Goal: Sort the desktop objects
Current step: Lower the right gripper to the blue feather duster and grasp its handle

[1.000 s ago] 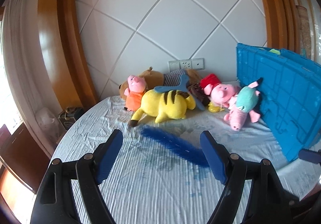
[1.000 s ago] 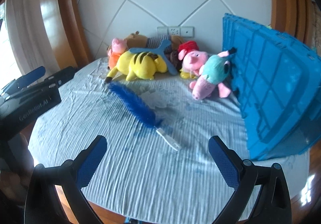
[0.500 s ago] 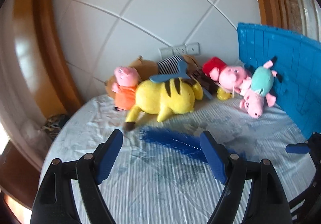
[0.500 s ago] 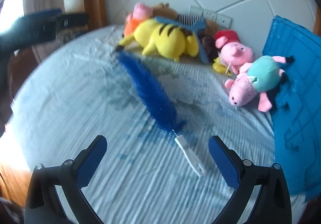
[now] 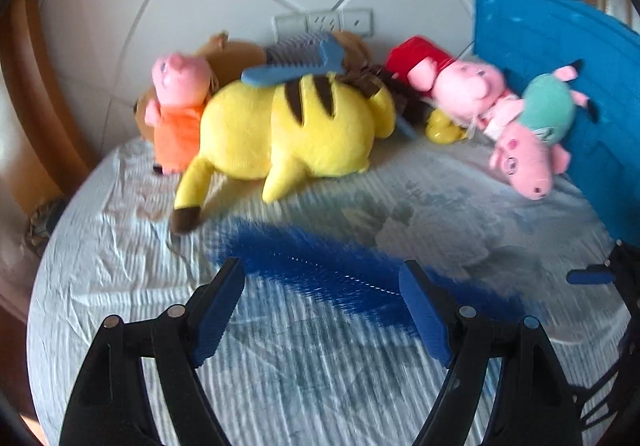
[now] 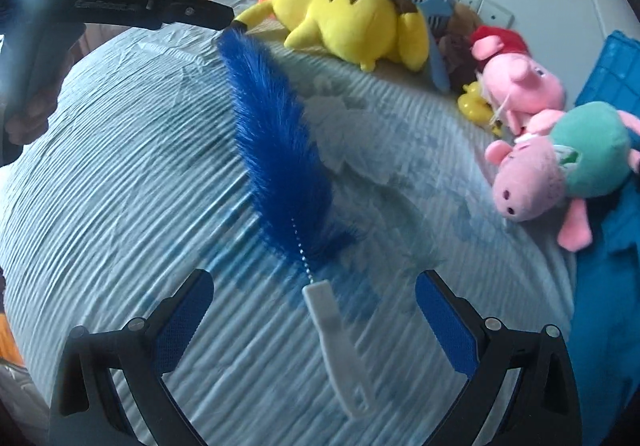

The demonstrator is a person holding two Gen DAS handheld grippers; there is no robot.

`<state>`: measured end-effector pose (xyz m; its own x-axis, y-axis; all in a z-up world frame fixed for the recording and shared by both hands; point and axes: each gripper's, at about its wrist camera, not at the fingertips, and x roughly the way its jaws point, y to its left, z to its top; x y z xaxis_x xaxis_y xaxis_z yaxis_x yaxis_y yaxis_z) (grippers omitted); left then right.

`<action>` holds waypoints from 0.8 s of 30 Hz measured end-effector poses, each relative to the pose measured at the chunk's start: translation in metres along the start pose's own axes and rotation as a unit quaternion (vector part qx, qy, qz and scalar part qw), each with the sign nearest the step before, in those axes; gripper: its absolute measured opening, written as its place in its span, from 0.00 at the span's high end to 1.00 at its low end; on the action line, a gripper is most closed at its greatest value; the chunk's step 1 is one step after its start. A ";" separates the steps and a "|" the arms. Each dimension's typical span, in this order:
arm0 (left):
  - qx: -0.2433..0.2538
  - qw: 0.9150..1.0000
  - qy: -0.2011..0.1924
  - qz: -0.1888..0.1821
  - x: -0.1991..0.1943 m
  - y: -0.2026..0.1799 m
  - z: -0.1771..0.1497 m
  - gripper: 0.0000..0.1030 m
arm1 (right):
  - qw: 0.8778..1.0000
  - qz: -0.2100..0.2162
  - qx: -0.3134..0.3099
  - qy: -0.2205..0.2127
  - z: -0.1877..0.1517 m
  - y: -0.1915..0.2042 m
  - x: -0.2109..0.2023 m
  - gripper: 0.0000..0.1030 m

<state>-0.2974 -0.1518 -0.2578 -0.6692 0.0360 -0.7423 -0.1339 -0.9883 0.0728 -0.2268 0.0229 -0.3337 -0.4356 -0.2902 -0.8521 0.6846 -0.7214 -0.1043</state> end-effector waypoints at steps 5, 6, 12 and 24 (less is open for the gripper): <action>-0.038 0.996 0.077 0.005 0.047 -0.011 -0.001 0.23 | 0.999 0.019 -0.032 0.011 0.002 0.001 0.022 0.01; -0.044 0.995 0.092 0.003 0.057 -0.014 -0.001 0.23 | 0.999 0.025 -0.036 0.015 0.002 0.000 0.027 0.01; -0.043 0.992 0.120 0.025 0.088 -0.029 0.007 0.23 | 0.997 0.055 -0.053 0.021 0.000 -0.001 0.040 0.01; -0.041 0.992 0.122 0.014 0.106 -0.040 0.013 0.28 | 0.997 0.074 -0.036 -0.006 0.001 -0.008 0.035 0.58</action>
<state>-0.3723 -0.1068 -0.3303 -0.4732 -0.0184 -0.8808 -0.0512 -0.9975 0.0484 -0.2479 0.0179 -0.3622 -0.3335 -0.3970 -0.8551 0.7817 -0.6234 -0.0154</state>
